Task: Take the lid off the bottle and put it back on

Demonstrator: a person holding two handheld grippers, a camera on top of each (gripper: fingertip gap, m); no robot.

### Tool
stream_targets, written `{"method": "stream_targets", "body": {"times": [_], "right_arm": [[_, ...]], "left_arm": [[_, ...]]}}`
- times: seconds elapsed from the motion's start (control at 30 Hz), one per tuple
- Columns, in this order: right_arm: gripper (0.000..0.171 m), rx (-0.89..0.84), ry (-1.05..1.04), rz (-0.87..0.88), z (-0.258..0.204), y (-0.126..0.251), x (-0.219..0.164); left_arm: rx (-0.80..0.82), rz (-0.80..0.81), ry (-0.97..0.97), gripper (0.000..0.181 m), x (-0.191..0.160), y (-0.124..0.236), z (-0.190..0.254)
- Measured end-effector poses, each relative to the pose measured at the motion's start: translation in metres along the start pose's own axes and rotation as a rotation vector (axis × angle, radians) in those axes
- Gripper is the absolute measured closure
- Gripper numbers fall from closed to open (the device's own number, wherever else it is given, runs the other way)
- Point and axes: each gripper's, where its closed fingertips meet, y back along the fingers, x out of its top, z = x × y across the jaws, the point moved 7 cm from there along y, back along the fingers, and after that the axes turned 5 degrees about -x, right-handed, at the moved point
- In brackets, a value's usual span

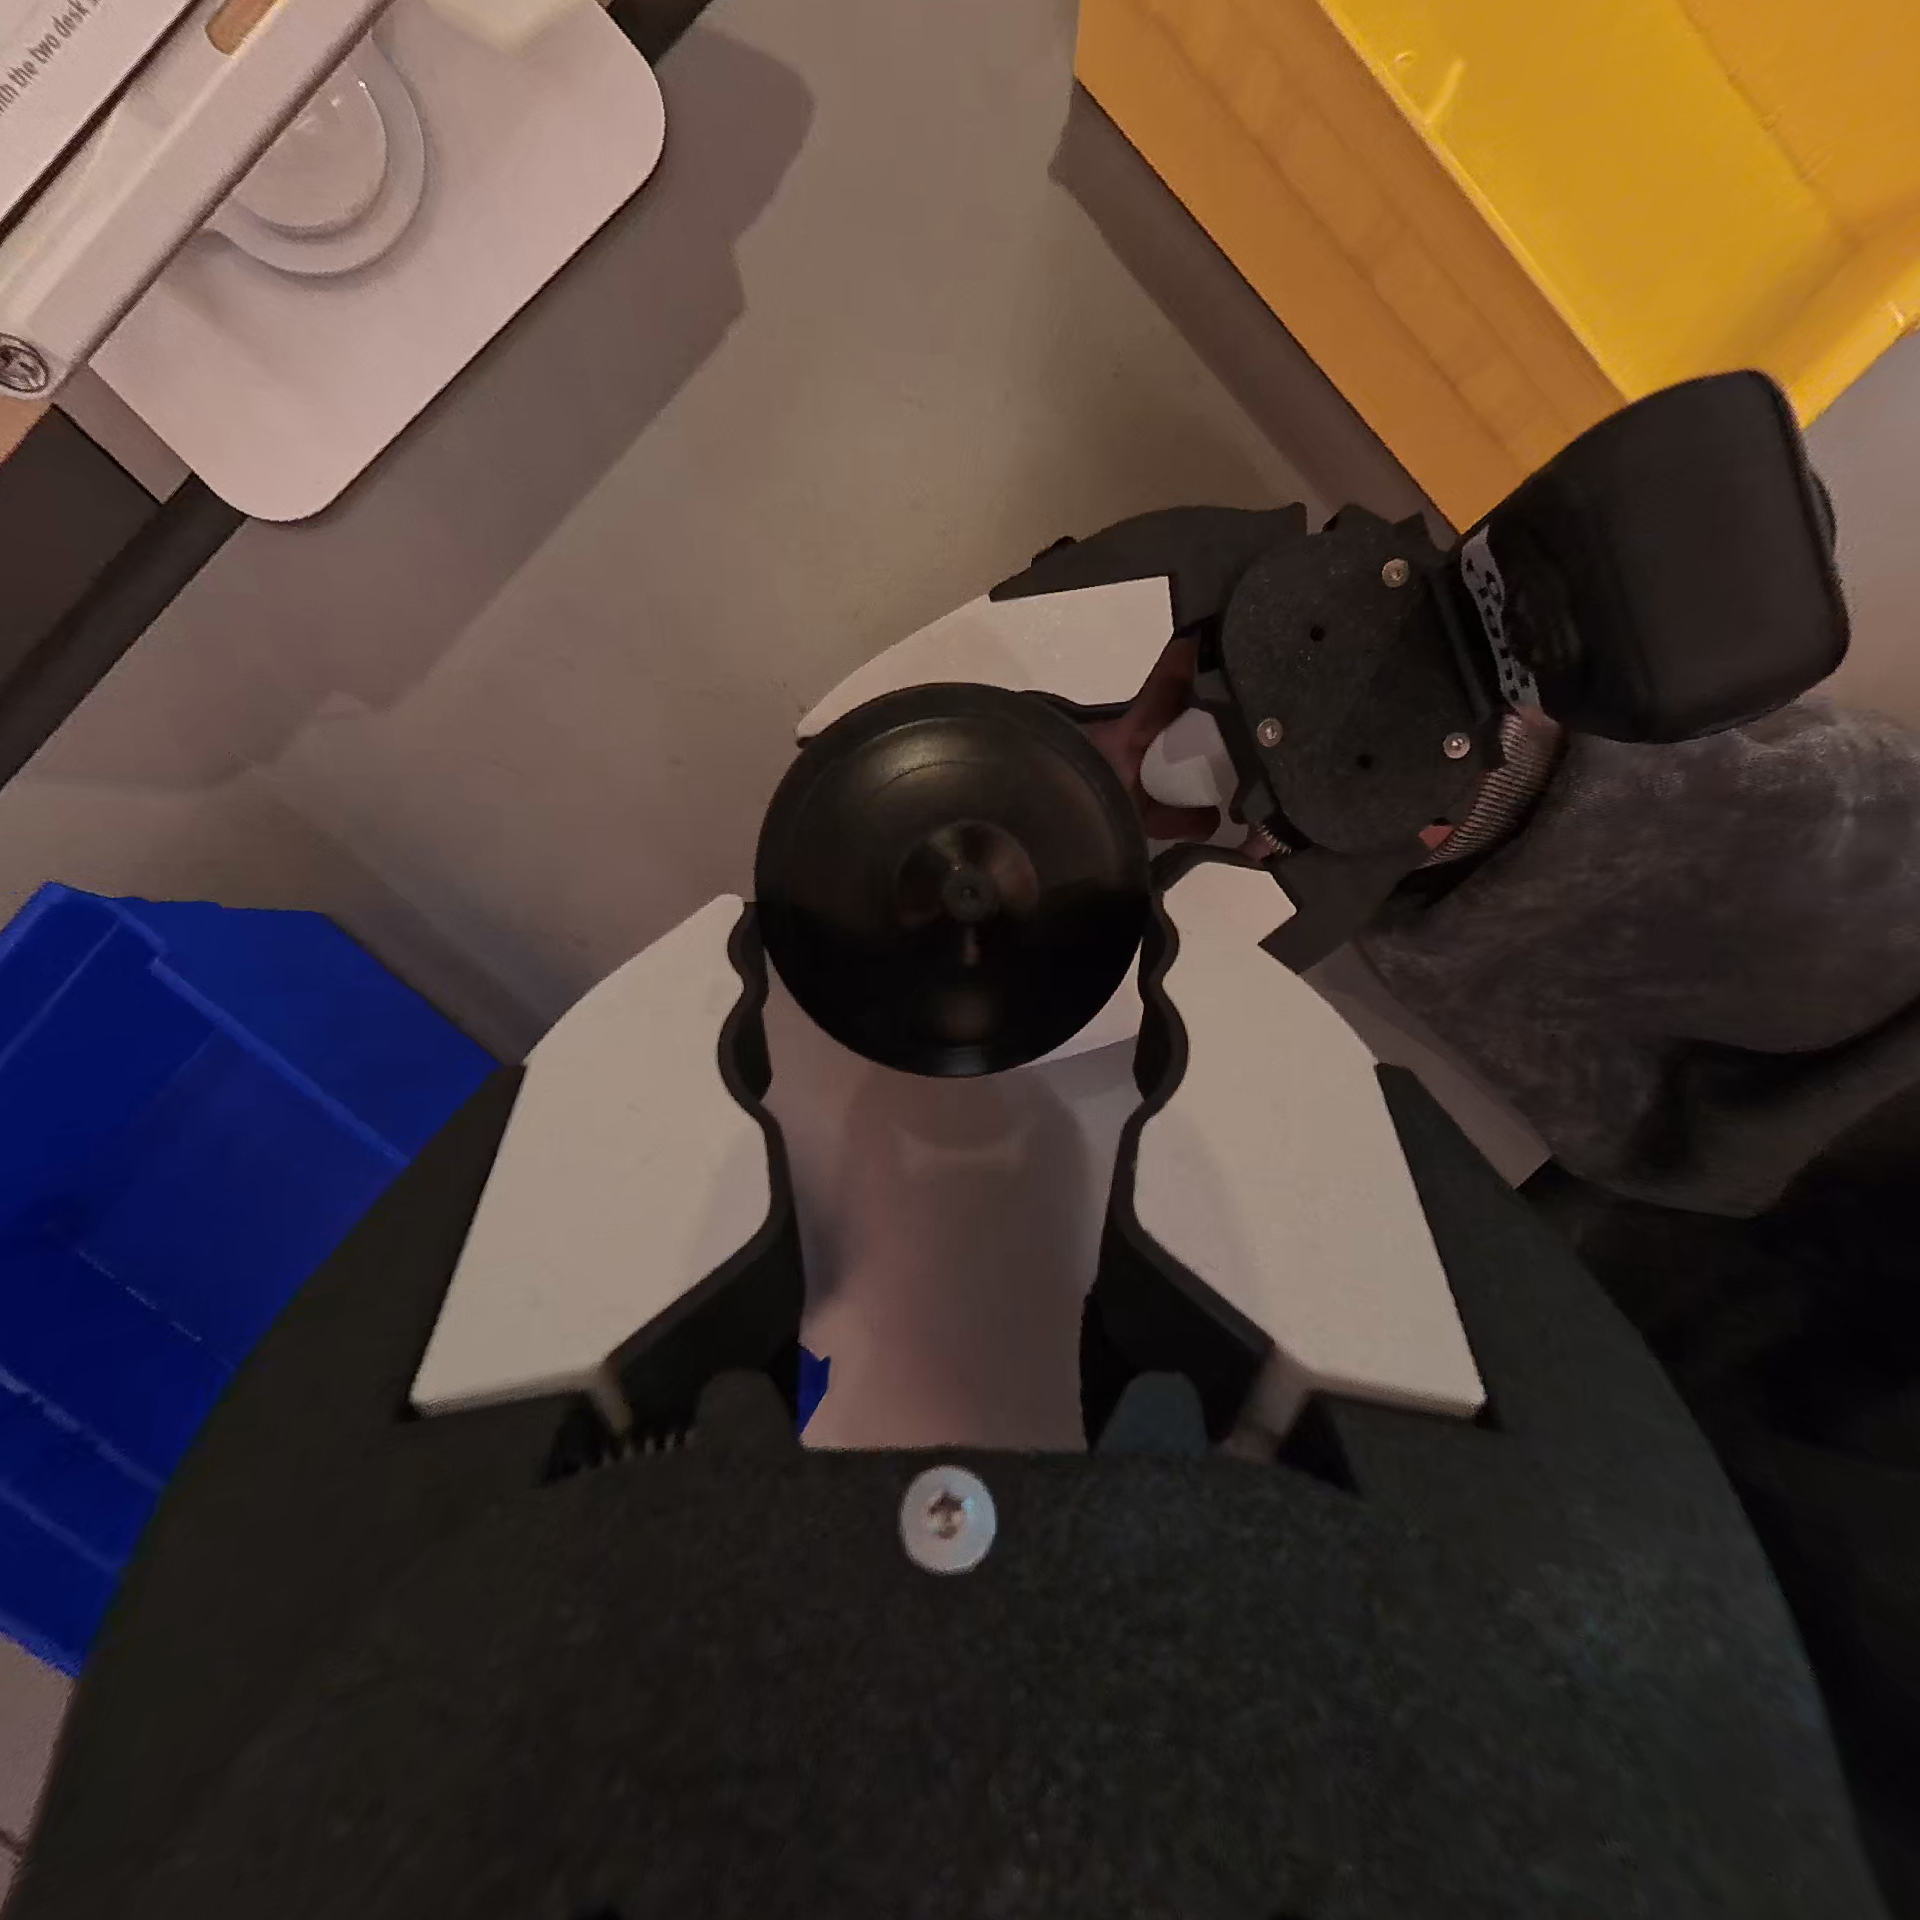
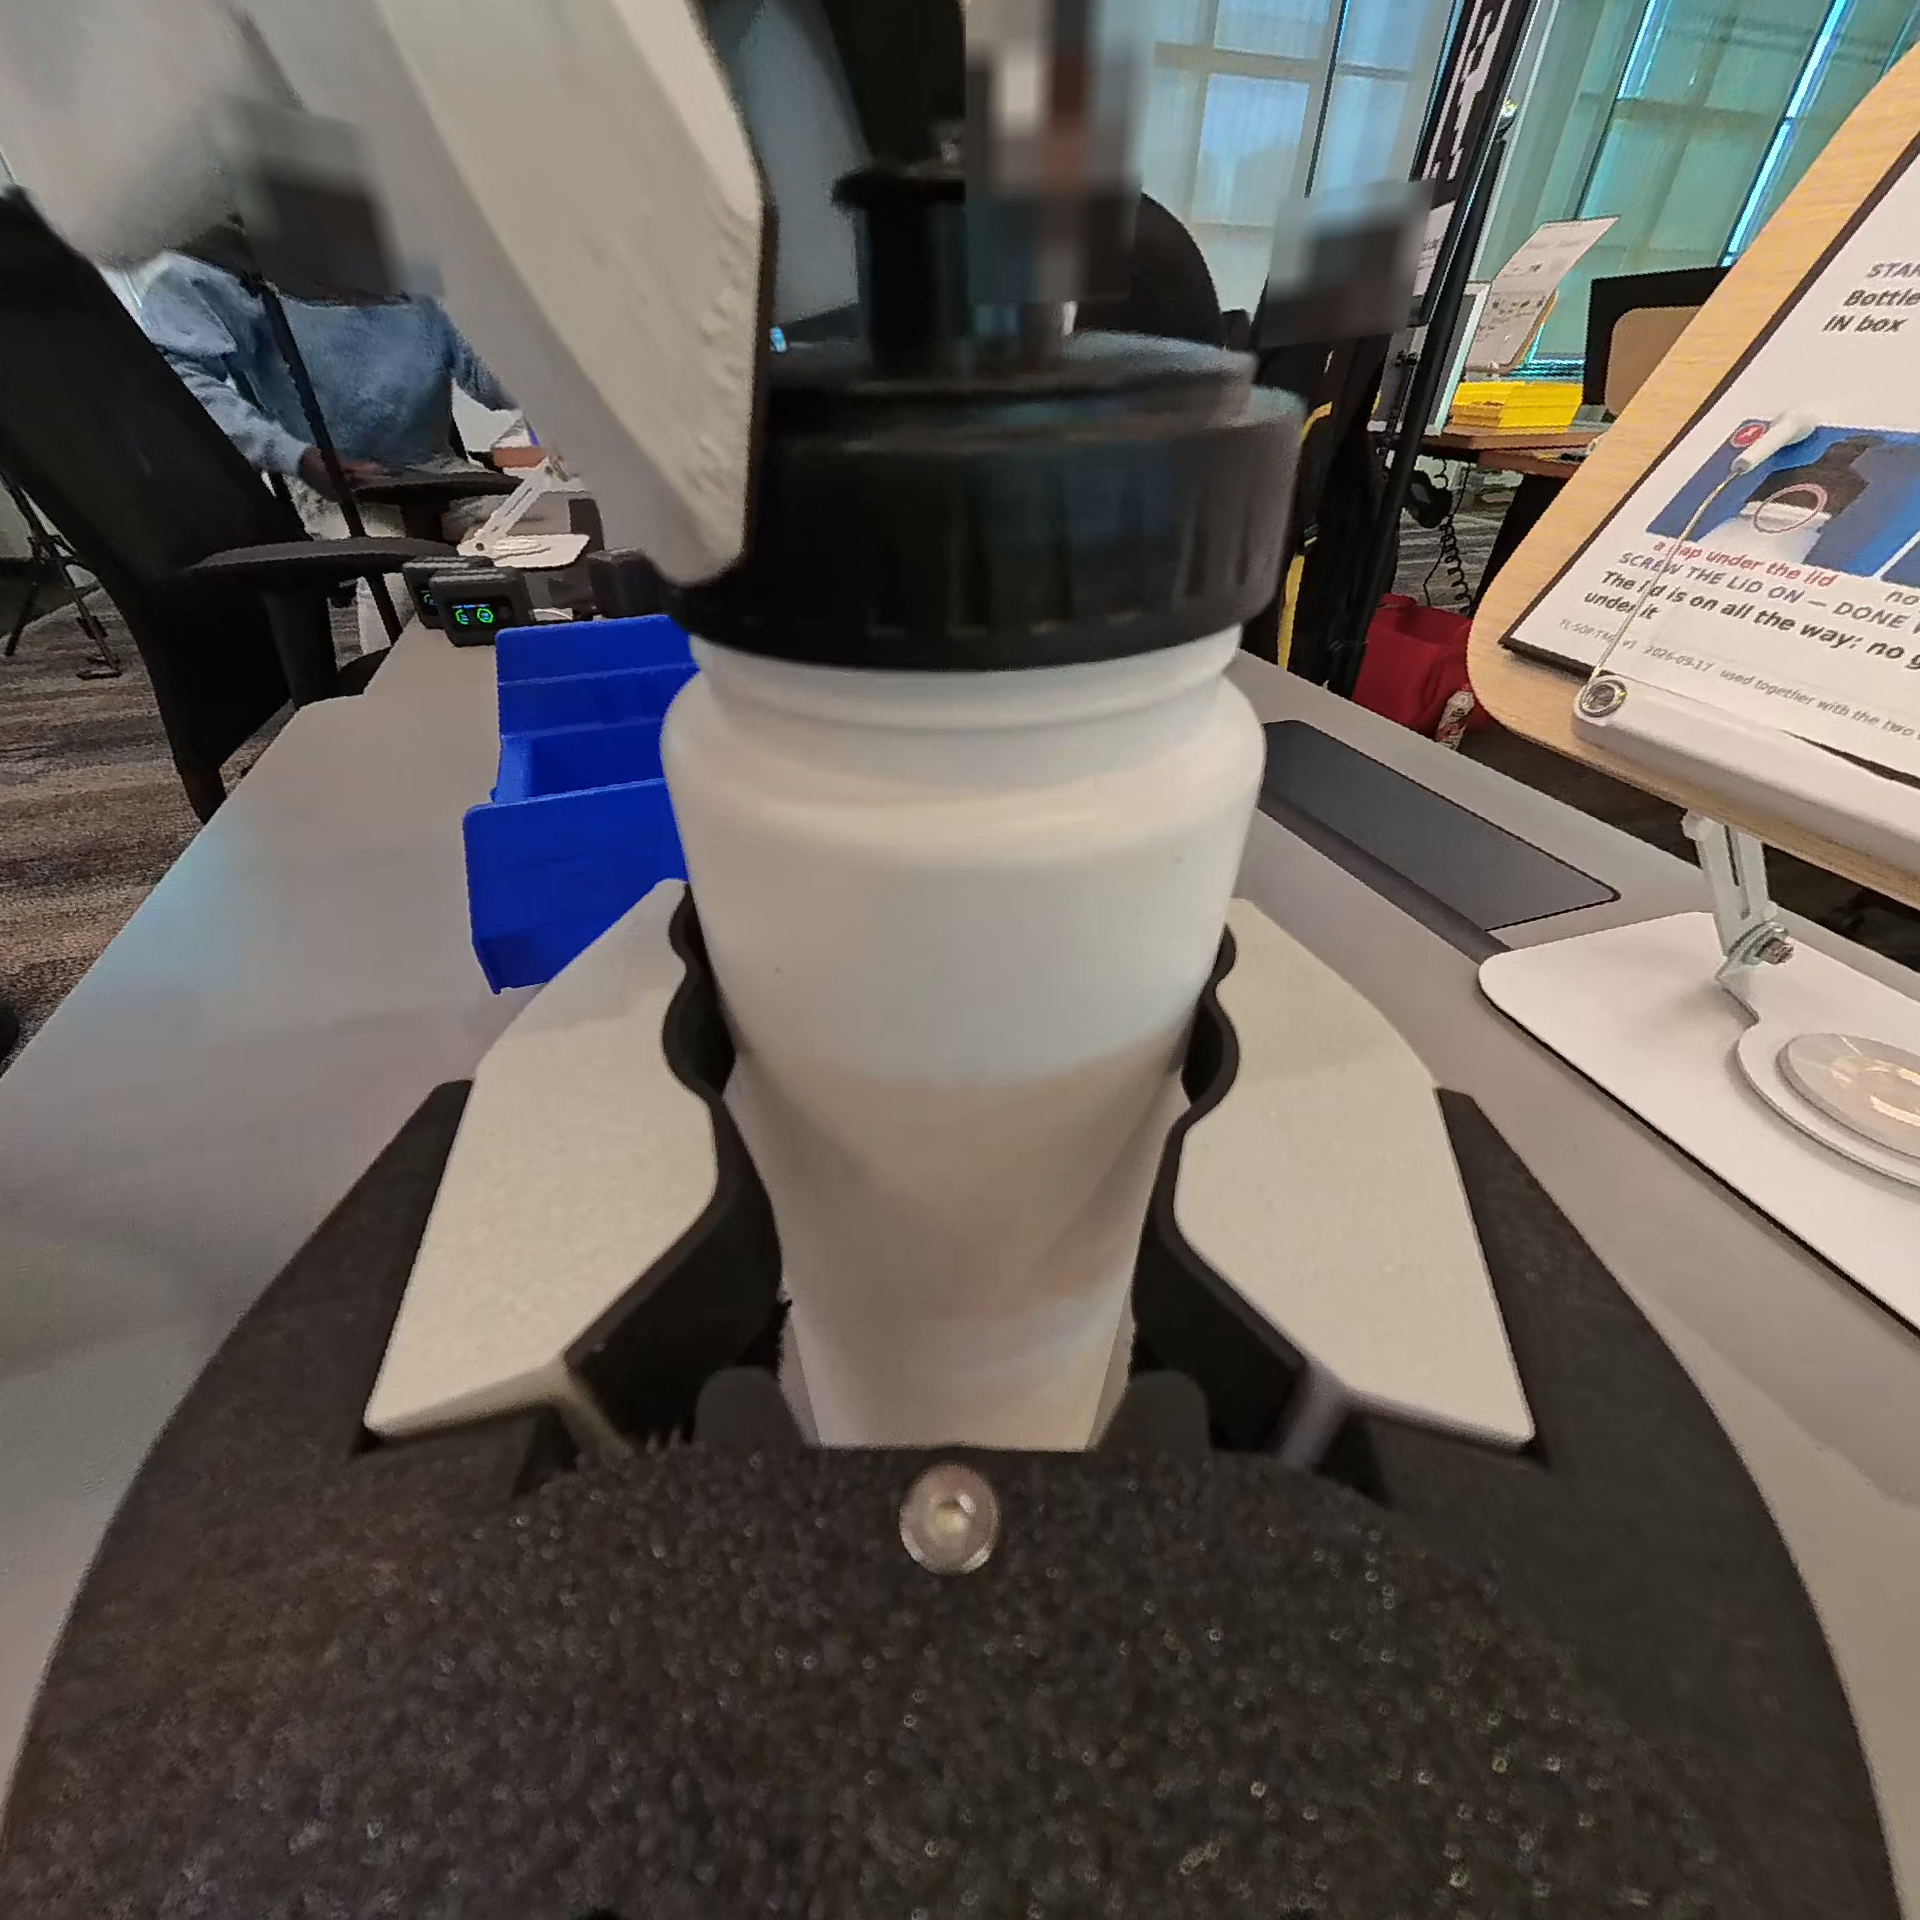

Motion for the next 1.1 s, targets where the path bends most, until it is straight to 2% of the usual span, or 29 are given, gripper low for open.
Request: {"method": "stream_targets", "body": {"times": [0.23,0.53,0.77,1.0,1.1], "right_arm": [[0.084,0.0,-0.001,-0.001,0.0,0.0,0.0],[0.084,0.0,-0.001,-0.002,0.0,0.0,0.0],[0.084,0.003,-0.001,-0.001,0.0,0.0,0.0],[0.084,0.01,0.001,0.002,-0.001,0.001,0.0],[0.084,0.011,-0.001,0.003,-0.001,0.0,0.0]], "left_arm": [[-0.035,-0.103,-0.012,0.113,0.006,-0.001,-0.003],[-0.048,-0.059,-0.005,0.113,0.002,-0.001,-0.003],[-0.081,-0.111,-0.126,0.113,0.004,-0.001,-0.005],[-0.164,-0.164,-0.462,0.112,0.004,-0.002,-0.011],[-0.162,-0.18,-0.5,0.11,0.007,-0.001,-0.013]]}}
